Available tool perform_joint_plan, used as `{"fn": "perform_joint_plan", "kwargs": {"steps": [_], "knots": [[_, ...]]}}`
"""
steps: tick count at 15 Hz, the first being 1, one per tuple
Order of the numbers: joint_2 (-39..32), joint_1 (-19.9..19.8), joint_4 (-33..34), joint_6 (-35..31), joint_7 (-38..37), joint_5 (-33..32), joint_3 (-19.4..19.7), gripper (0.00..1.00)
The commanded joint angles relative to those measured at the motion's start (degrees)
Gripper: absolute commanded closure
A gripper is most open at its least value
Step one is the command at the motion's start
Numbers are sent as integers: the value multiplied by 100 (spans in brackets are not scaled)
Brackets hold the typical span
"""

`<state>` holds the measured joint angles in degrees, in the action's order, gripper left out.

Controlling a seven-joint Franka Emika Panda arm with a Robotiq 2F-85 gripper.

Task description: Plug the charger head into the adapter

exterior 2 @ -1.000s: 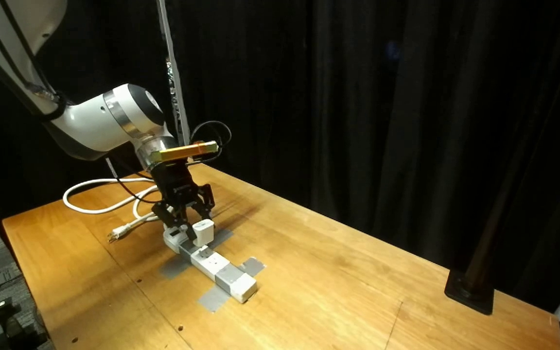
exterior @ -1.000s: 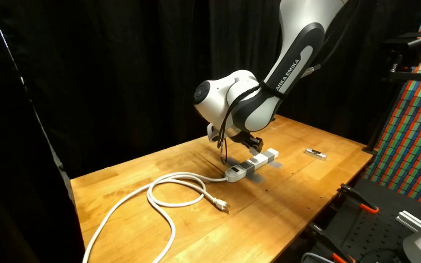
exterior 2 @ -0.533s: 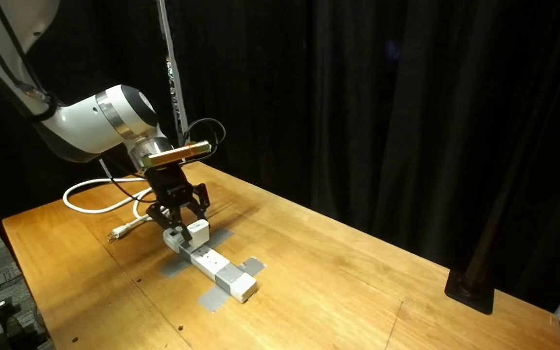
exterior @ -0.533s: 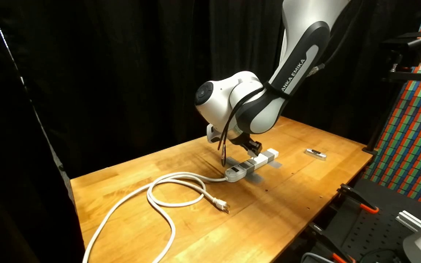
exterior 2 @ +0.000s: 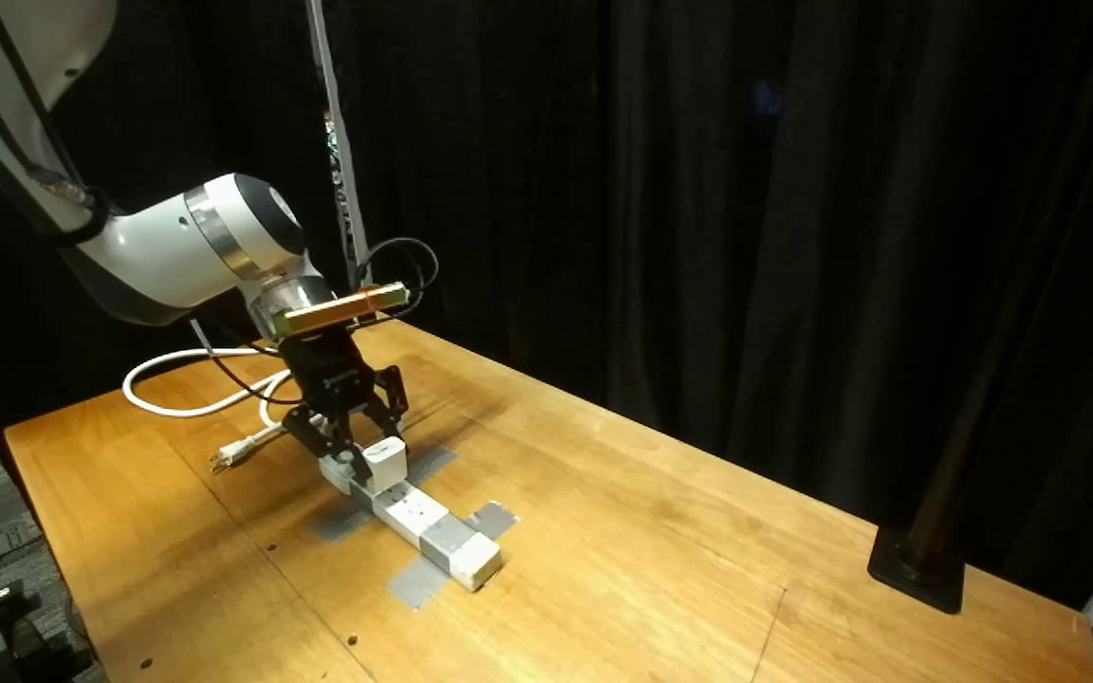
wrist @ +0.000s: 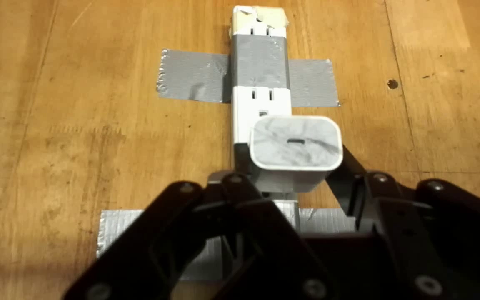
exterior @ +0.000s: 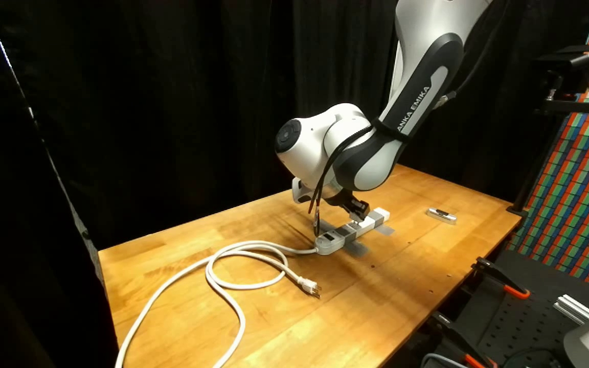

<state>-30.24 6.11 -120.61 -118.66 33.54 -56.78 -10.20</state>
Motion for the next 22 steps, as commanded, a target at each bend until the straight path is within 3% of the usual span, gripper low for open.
{"fn": "perform_joint_plan", "kwargs": {"steps": [1, 22], "knots": [[31, 101, -25, -45, -387, -280, 96, 77], [-287, 109, 79, -88, -940, -605, 54, 77]]}}
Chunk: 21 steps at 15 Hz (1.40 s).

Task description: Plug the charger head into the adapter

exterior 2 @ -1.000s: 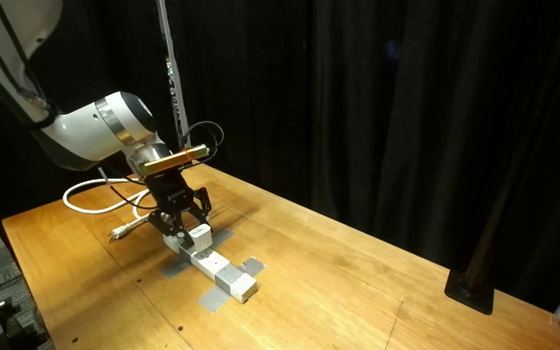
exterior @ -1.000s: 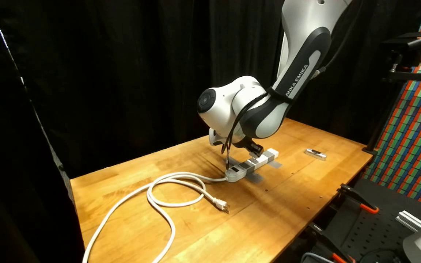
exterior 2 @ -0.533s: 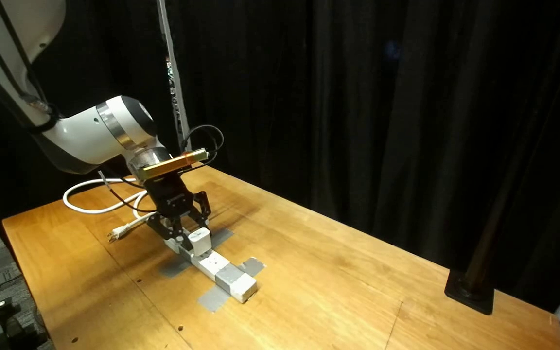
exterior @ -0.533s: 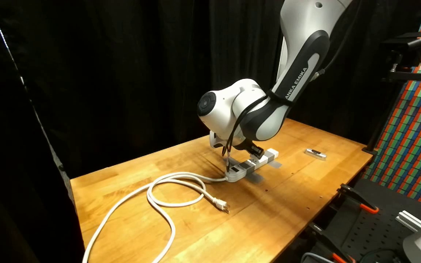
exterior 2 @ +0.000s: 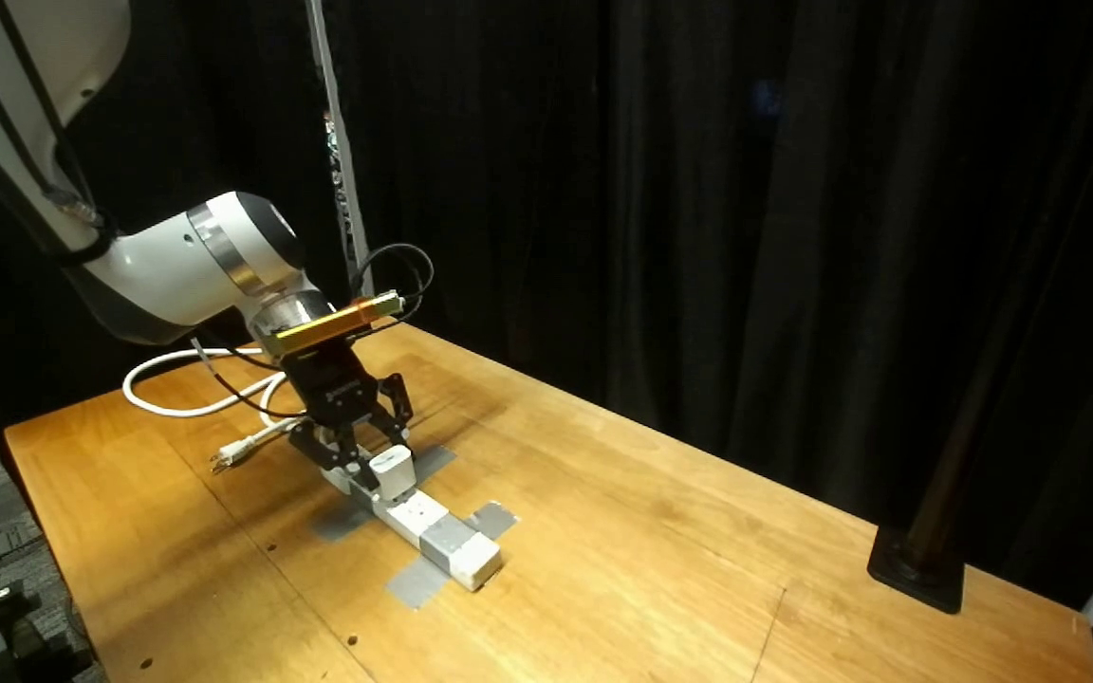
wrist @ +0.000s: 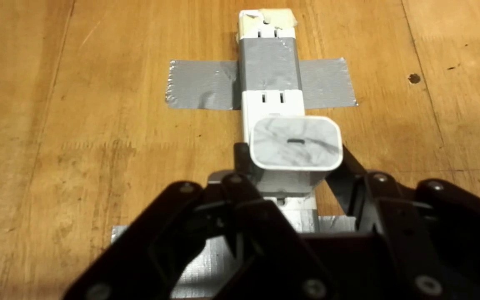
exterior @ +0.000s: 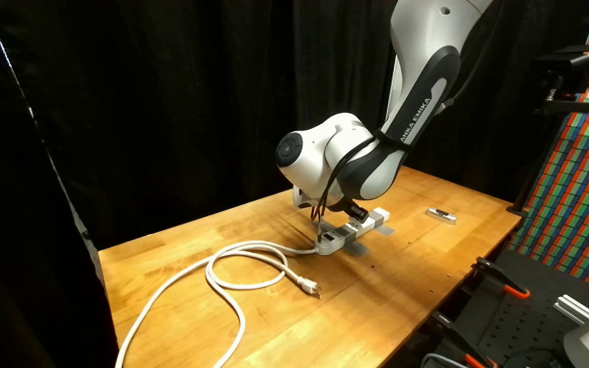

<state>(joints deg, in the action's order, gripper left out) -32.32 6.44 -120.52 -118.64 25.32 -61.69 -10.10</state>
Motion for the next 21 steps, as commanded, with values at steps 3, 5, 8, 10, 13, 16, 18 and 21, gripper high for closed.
{"fn": "perform_joint_plan", "kwargs": {"steps": [3, 5, 8, 10, 13, 16, 18, 21], "knots": [[-197, -6, 119, -198, 6, -12, 16, 77], [-247, -80, 133, -263, 141, 118, -20, 77], [-371, -130, 84, -361, 293, 283, -85, 77], [-554, -141, 100, -371, 452, 346, -104, 77], [-689, -62, 153, -262, 523, 284, -96, 77], [-777, 5, 186, -132, 572, 240, -128, 77], [-833, 27, 192, -69, 631, 236, -145, 77], [-836, -19, 259, -46, 753, 270, -159, 27]]}}
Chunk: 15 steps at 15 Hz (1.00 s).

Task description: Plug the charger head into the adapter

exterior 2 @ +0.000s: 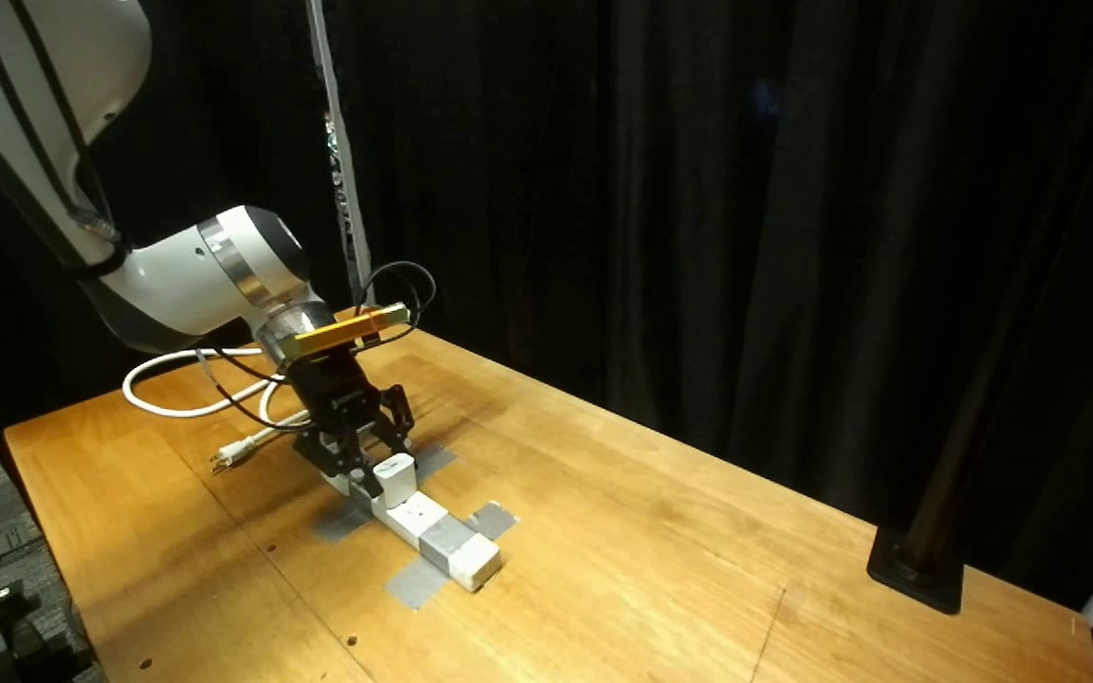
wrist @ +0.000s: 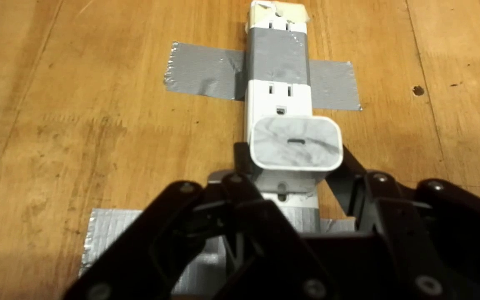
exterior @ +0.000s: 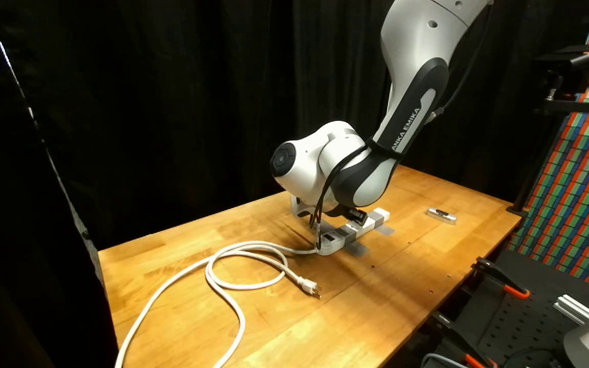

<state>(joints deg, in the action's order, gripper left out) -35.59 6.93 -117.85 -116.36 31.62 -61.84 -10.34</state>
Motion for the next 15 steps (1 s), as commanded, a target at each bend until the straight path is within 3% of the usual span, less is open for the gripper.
{"fn": "perform_joint_plan", "kwargs": {"steps": [1, 5, 12, 15], "knots": [[-471, -87, -6, -272, 132, 279, -119, 26], [-543, -212, 95, -495, 165, 301, -36, 0], [217, -622, 142, -596, 290, 478, 140, 0], [826, -1157, 28, -1034, 1322, 962, 61, 0]]}}
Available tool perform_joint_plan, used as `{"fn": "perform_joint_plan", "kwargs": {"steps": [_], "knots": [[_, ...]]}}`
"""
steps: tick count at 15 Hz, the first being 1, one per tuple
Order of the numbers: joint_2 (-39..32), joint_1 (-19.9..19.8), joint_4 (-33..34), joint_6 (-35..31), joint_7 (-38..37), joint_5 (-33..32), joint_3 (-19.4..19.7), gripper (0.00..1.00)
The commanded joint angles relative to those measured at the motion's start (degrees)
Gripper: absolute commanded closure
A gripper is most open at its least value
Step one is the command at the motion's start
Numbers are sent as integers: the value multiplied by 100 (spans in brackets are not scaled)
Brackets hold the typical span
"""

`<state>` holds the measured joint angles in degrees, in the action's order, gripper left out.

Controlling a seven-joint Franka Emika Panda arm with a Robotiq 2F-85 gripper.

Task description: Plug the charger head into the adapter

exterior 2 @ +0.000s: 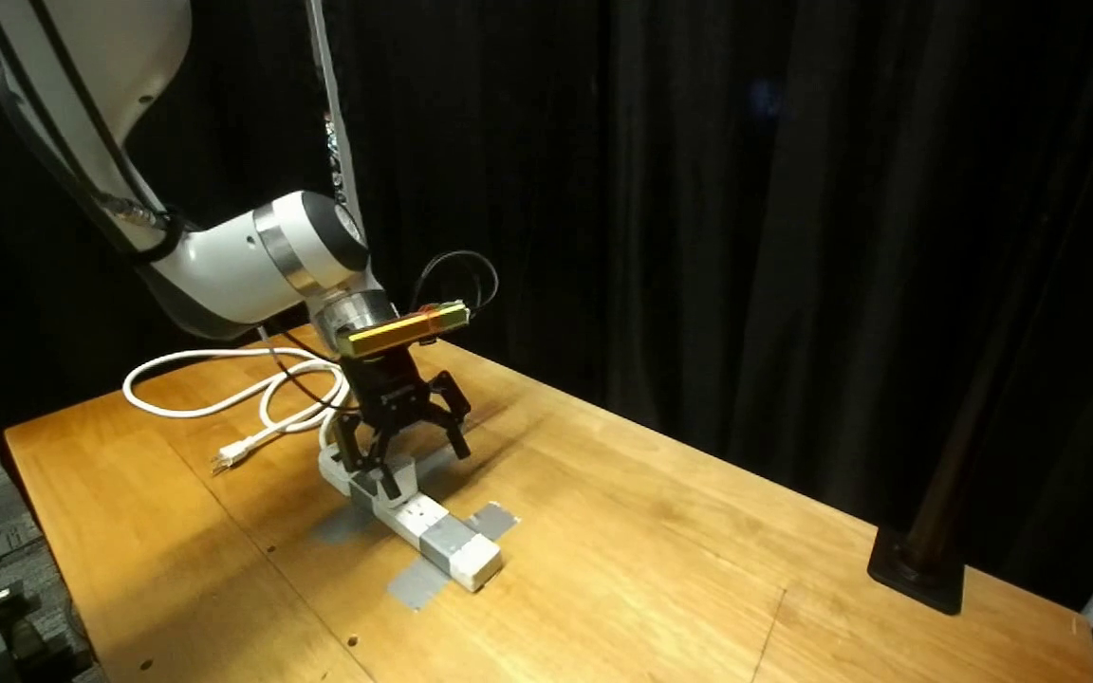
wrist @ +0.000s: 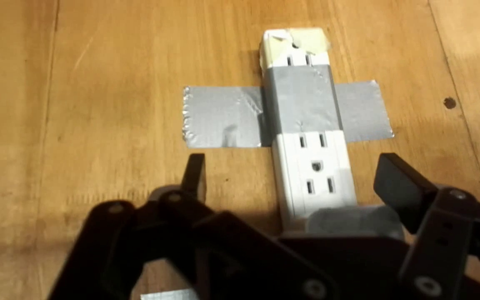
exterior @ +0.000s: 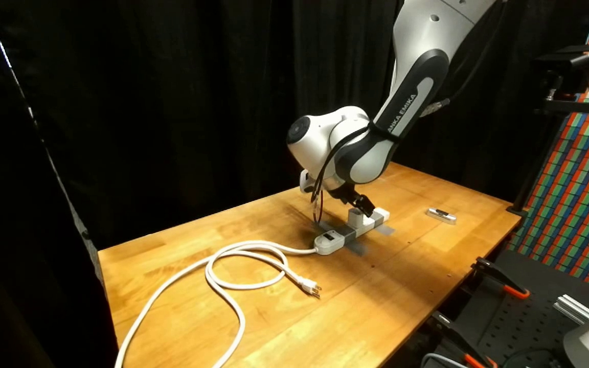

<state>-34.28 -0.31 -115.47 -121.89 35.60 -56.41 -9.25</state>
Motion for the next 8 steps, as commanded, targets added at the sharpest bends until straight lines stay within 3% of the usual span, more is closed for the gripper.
{"fn": "perform_joint_plan", "kwargs": {"steps": [1, 3, 4, 6, 8], "knots": [[840, -567, -203, -635, 1324, 646, -54, 0], [1049, -1176, -187, -812, 2242, 1253, -401, 0], [734, -484, -16, -676, 1629, 969, 137, 0], [954, -748, -35, -758, 2166, 1280, 73, 0], [987, -806, -80, -795, 2231, 1300, 48, 0]]}}
